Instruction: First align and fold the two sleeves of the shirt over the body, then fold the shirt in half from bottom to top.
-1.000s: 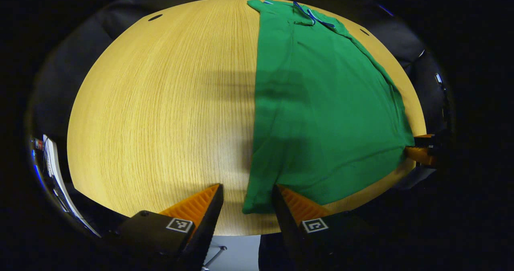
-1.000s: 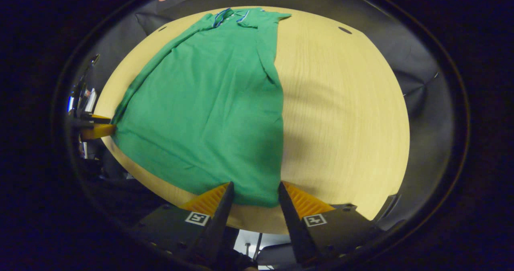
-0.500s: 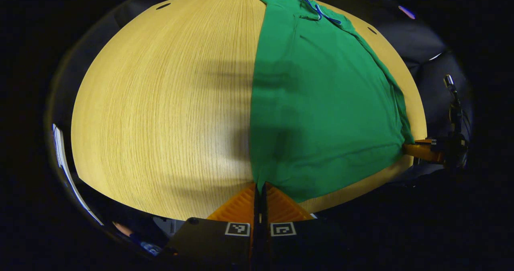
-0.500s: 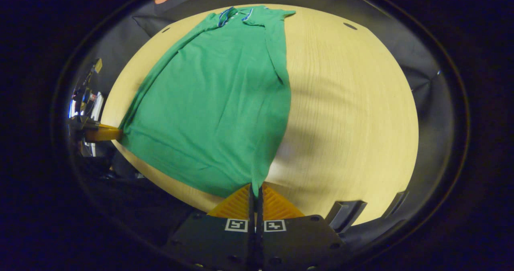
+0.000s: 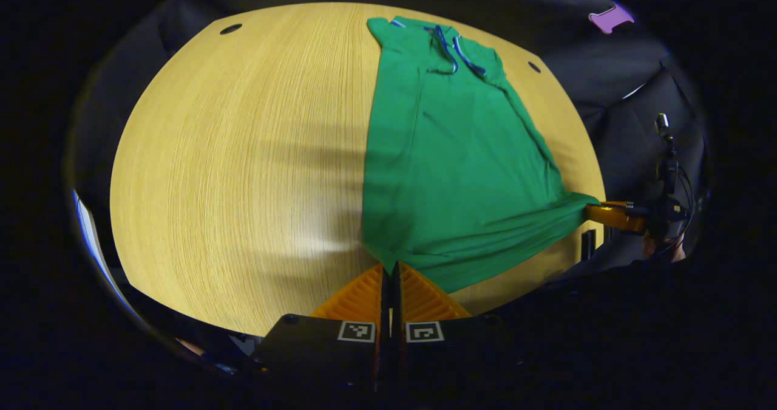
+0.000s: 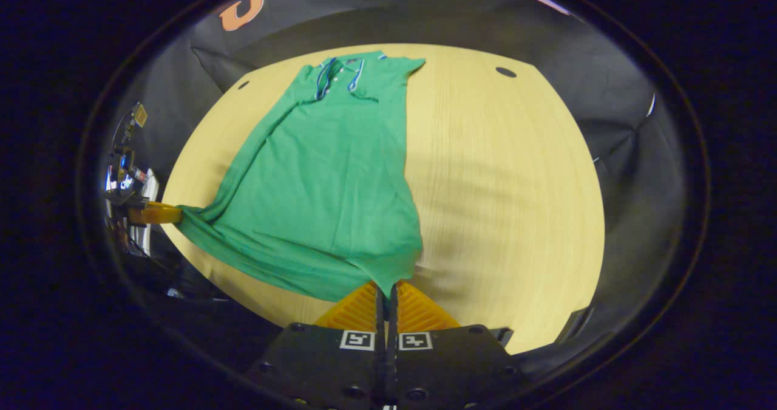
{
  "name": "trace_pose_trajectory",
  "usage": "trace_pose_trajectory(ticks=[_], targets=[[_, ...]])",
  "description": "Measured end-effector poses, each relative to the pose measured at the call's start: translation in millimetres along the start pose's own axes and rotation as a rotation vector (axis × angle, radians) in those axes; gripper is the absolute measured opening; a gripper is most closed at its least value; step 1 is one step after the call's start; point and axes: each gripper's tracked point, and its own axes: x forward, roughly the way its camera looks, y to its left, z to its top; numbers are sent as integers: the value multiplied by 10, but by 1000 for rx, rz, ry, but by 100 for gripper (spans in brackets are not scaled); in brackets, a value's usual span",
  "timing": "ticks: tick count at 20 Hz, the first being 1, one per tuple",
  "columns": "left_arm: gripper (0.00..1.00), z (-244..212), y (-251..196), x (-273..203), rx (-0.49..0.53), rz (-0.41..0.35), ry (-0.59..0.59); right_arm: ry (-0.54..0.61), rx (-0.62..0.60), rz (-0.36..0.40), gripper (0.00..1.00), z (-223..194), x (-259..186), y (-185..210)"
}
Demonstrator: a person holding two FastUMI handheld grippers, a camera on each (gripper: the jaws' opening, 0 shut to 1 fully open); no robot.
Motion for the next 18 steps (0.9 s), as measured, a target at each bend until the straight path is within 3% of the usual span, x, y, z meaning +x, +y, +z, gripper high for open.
trace_pose_trajectory(ticks=[9,10,18], targets=[[6,1139,-95,-169,68,-4,-229,-286,-11,-43,0,1344,-483,-76],[6,1261,-87,-173,66,-2,-249,-304,-11,-51,3,1460,-487,-95],[6,2333,-17,-130,14,1,-415,-360,78,-69,0,2336,-345,-252]])
